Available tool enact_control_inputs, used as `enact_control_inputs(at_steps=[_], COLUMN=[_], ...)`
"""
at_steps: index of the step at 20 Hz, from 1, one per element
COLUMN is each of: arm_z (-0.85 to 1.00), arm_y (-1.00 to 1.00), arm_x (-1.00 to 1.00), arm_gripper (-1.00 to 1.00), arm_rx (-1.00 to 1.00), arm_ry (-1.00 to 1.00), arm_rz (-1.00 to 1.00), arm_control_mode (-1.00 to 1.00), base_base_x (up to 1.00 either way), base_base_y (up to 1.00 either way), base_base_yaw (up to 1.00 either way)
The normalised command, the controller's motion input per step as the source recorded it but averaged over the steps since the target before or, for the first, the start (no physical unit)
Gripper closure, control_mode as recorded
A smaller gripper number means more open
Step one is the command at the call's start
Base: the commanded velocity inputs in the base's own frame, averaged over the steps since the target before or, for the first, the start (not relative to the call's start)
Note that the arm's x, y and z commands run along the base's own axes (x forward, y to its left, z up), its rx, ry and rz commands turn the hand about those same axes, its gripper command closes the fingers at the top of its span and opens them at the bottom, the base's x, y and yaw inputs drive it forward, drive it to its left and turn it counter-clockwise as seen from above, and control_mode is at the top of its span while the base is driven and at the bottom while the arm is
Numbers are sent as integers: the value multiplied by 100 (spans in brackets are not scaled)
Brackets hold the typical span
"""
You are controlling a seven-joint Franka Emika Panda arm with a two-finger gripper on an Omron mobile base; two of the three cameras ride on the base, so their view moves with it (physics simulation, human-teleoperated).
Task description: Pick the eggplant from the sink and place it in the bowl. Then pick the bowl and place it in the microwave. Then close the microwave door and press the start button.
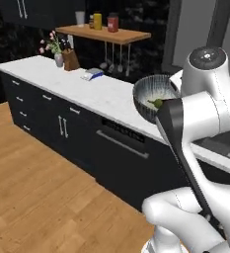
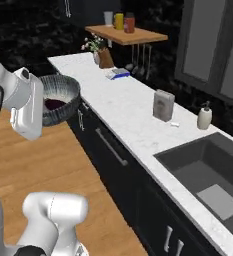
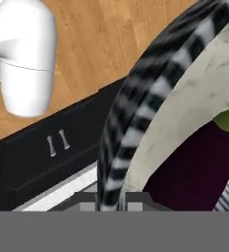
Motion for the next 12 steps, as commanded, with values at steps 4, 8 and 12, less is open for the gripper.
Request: enact_control_inputs(at_steps=[4,8,12], arm_z=[0,0,0], arm_y=[0,0,0], arm_x=[0,0,0], arm_gripper=[100,100,100], arm_rx=[0,0,0], arm_ry=[0,0,0], arm_rz=[0,0,0], arm_control_mode=[100,100,100], base_base_x=[0,0,0], base_base_y=[8,11,5], base_base_yaw=[92,100,100])
